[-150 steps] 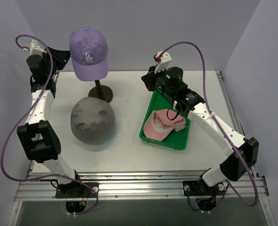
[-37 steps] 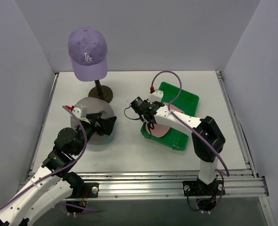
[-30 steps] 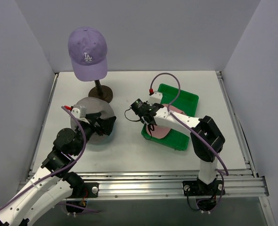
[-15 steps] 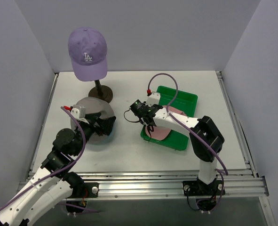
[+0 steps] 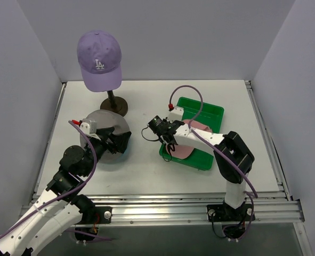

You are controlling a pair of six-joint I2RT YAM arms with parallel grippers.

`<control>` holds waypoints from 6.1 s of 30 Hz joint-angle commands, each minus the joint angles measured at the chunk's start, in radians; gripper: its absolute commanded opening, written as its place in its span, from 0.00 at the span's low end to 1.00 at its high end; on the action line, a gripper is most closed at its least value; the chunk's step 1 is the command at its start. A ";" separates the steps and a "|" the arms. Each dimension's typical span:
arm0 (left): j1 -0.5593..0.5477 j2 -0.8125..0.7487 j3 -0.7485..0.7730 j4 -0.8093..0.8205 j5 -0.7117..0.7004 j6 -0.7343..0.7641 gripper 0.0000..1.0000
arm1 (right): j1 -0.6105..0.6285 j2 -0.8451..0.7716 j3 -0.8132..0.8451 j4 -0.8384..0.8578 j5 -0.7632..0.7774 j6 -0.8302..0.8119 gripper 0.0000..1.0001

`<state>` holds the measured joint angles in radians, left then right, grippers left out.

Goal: Stack the hats

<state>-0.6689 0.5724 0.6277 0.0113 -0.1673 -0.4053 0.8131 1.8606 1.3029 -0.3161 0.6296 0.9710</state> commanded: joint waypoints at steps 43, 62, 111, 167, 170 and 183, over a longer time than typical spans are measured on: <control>-0.005 0.207 0.406 -0.203 0.468 -0.006 0.96 | 0.044 -0.899 -0.080 0.496 -0.767 -0.402 0.00; -0.005 0.201 0.578 -0.215 0.525 -0.049 0.94 | 0.047 -0.920 -0.162 0.709 -1.116 -0.138 0.00; -0.005 0.515 0.971 -0.649 0.249 0.074 0.02 | 0.066 -0.696 0.041 0.282 -0.829 -0.517 0.44; 0.310 0.471 1.129 -0.307 0.831 -0.277 0.95 | -0.198 -0.261 0.414 2.040 -1.410 0.951 0.00; 0.362 0.454 1.095 -0.260 0.862 -0.294 0.96 | -0.198 -0.288 0.414 2.016 -1.424 0.956 0.00; 0.402 0.484 0.854 0.357 0.908 -0.661 0.97 | -0.196 -0.337 0.348 2.056 -1.407 1.005 0.00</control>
<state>-0.2729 1.0386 1.5181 0.1059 0.7361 -0.9283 0.6102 1.5551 1.6592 1.2690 -0.7902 1.9533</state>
